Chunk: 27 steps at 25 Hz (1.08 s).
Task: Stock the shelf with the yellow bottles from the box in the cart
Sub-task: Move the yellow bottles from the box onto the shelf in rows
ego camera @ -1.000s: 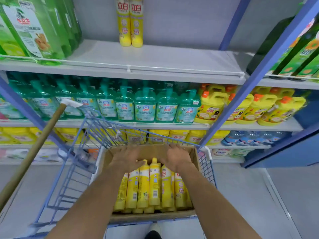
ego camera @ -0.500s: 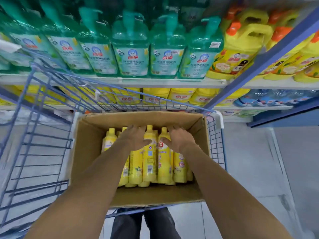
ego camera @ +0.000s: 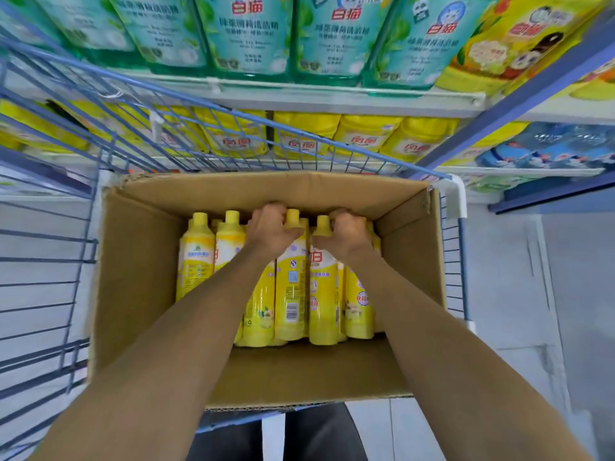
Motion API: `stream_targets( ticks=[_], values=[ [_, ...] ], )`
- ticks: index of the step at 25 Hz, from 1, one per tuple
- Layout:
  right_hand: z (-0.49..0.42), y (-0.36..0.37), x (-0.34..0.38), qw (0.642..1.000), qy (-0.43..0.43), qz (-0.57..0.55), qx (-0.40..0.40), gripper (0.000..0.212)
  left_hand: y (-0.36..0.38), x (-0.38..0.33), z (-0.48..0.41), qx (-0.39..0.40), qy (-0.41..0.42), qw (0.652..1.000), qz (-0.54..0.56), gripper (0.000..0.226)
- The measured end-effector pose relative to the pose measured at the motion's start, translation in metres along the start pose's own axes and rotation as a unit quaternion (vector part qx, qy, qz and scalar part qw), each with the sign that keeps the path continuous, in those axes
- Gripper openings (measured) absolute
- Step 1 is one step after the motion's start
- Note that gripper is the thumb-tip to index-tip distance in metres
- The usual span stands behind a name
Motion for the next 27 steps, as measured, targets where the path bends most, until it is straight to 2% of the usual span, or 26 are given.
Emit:
stream_targets(
  ticks=[2,5,8,10,16,18,21,23,24,26,27],
  values=[
    [0.007,0.006,-0.011,0.998,0.026,-0.056,0.021,0.054,0.010,0.003,0.003,0.081,-0.012,0.997,0.001,0.048],
    [0.015,0.009,-0.016,0.989,0.051,-0.117,0.072,0.063,0.015,0.003,0.011,0.167,-0.026,0.982,-0.082,0.045],
    [0.027,0.019,-0.016,0.986,0.042,-0.108,0.117,0.040,0.019,0.004,0.020,0.210,-0.024,0.974,-0.082,0.053],
    [0.040,0.024,-0.013,0.987,0.028,-0.105,0.117,0.038,0.021,0.003,0.031,0.224,-0.016,0.974,-0.018,0.057],
    [0.064,-0.003,0.002,0.989,0.024,-0.105,0.097,0.037,-0.019,-0.002,0.055,0.186,-0.011,0.974,0.130,0.056],
    [0.078,-0.013,0.012,0.993,-0.007,-0.085,0.084,0.050,-0.032,0.003,0.078,0.159,-0.029,0.967,0.199,0.058],
    [0.114,-0.027,0.030,0.990,-0.085,-0.086,0.075,0.041,-0.052,0.007,0.116,0.108,-0.026,0.965,0.239,0.066],
    [0.131,-0.044,0.038,0.985,-0.112,-0.112,0.063,0.054,-0.072,-0.003,0.131,0.090,-0.001,0.966,0.244,0.061],
    [0.140,-0.060,0.047,0.982,-0.128,-0.125,0.057,0.052,-0.086,-0.015,0.139,0.079,0.016,0.968,0.239,0.059],
    [0.150,-0.102,0.070,0.975,-0.161,-0.143,0.055,0.032,-0.124,-0.048,0.144,0.066,0.054,0.969,0.233,0.054],
    [0.153,-0.126,0.084,0.970,-0.176,-0.162,0.050,0.030,-0.147,-0.067,0.144,0.058,0.071,0.968,0.232,0.051]
  ],
)
Point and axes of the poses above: each hand's wrist, its own z-axis away from the middle knuckle, its own y-axis out of the palm, x = y × z, the point moved 8 cm from there along -z, towards the middle knuckle, and after that the axes turned 6 degrees about -x, right-handed, at the moved point
